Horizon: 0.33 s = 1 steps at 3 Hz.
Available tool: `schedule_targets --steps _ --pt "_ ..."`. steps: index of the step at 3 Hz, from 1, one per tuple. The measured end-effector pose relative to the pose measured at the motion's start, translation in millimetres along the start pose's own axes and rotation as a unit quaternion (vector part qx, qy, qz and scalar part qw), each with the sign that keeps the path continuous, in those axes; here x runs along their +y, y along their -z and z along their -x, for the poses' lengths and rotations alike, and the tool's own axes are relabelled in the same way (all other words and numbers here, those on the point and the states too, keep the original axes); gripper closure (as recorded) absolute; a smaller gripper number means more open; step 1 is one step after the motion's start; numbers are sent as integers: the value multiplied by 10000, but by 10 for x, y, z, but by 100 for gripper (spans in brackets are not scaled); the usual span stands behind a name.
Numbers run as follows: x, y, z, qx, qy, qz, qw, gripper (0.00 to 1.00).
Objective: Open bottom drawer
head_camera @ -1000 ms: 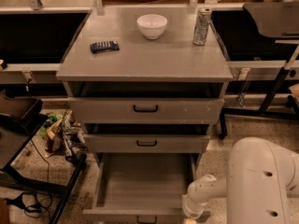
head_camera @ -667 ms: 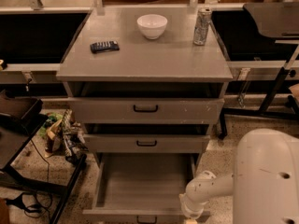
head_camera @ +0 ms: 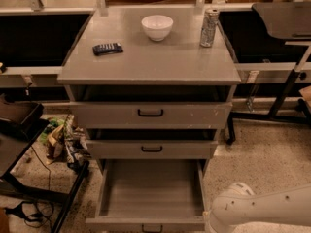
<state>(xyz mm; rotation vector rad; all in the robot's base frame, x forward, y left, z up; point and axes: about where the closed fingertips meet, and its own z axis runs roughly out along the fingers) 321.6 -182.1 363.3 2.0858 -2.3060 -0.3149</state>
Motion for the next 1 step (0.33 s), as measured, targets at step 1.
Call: schedule_targets --steps 1 --pt "331 674 -242 -138 -812 -235 9963 0"
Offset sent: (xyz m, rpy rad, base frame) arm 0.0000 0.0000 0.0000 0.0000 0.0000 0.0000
